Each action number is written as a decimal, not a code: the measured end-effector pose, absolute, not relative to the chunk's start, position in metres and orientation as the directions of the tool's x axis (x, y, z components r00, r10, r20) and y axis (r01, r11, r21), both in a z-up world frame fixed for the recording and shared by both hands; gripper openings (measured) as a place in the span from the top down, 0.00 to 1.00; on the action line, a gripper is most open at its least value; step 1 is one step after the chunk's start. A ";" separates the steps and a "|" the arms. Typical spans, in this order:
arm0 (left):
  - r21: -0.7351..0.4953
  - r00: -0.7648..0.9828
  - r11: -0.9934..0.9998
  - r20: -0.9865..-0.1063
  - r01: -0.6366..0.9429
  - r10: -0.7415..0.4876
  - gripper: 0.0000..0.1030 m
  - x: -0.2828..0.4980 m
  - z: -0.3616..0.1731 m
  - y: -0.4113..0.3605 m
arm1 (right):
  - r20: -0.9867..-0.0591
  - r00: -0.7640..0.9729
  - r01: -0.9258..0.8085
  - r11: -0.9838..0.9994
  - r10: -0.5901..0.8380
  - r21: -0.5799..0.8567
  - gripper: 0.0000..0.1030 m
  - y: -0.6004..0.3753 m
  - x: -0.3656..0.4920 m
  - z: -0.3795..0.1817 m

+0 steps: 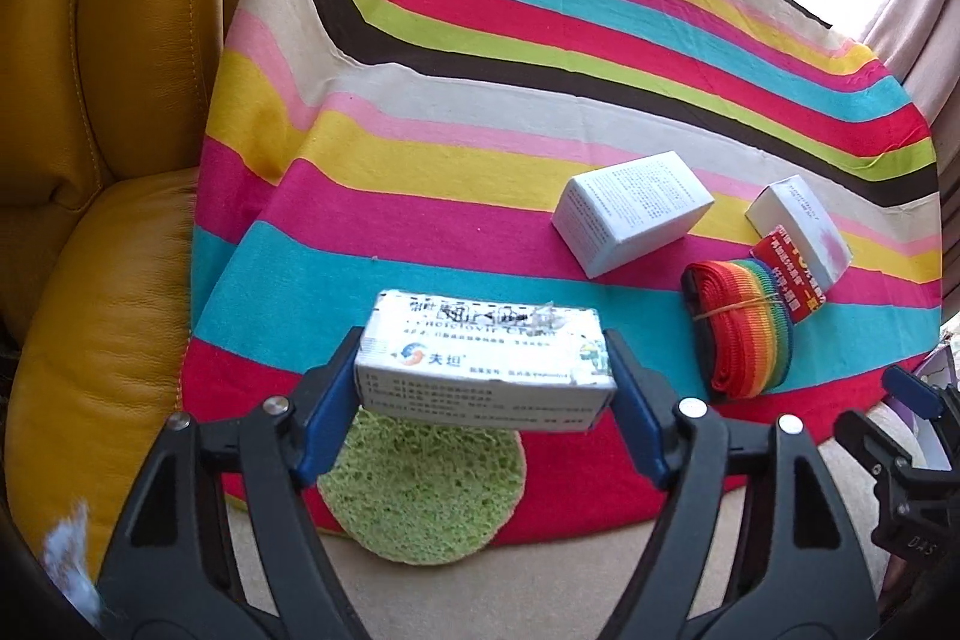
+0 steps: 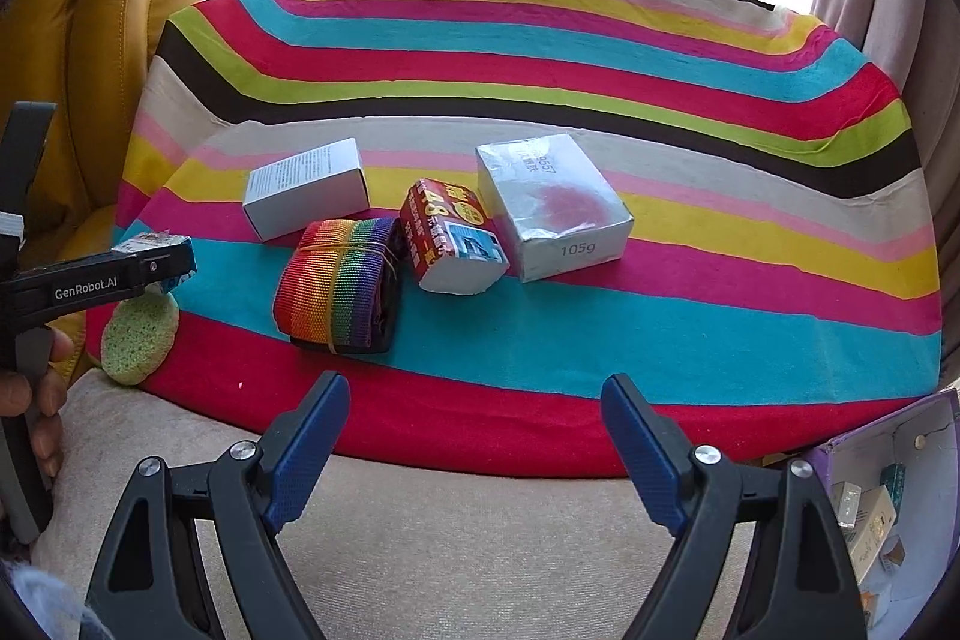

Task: Organize objects
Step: 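Grasp the white printed box beside the green sponge with the left tool, then grasp the rainbow striped roll with the right tool, then carry both held items into the purple storage box and open both tools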

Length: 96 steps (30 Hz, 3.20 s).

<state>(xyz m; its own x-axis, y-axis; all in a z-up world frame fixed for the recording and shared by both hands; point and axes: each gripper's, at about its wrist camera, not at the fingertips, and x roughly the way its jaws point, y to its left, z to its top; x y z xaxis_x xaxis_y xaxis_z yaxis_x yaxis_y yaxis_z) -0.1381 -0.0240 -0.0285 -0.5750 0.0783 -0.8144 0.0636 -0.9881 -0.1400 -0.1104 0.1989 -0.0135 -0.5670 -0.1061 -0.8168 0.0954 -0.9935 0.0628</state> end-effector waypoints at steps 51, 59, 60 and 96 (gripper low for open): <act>-0.183 -0.717 -0.975 -0.696 0.126 0.038 0.24 -0.071 -0.009 -0.009 | -0.754 -0.653 0.164 -0.985 -0.063 -0.059 0.38 0.134 -0.108 -0.011; -0.168 -0.714 -0.982 -0.698 0.092 0.053 0.24 -0.066 -0.007 0.006 | -0.731 -0.681 0.131 -0.990 -0.045 -0.061 0.38 0.150 -0.090 -0.003; -0.166 -0.713 -0.982 -0.699 0.087 0.055 0.24 -0.065 -0.007 0.008 | -0.729 -0.683 0.126 -0.990 -0.043 -0.060 0.38 0.153 -0.088 -0.002; -0.179 -0.603 -0.943 -0.732 -0.280 0.317 0.24 -0.047 -0.004 0.172 | -0.739 -0.659 -0.189 -0.982 0.140 -0.017 0.38 0.326 0.008 0.015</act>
<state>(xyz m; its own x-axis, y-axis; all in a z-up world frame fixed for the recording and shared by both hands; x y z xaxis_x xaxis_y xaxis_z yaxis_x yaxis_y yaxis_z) -0.0469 0.1724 -0.0040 -0.6033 0.3175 -0.7316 -0.2798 -0.9433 -0.1786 0.0077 0.3255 0.0155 -0.6587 0.1399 -0.7393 -0.1889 -0.9818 -0.0175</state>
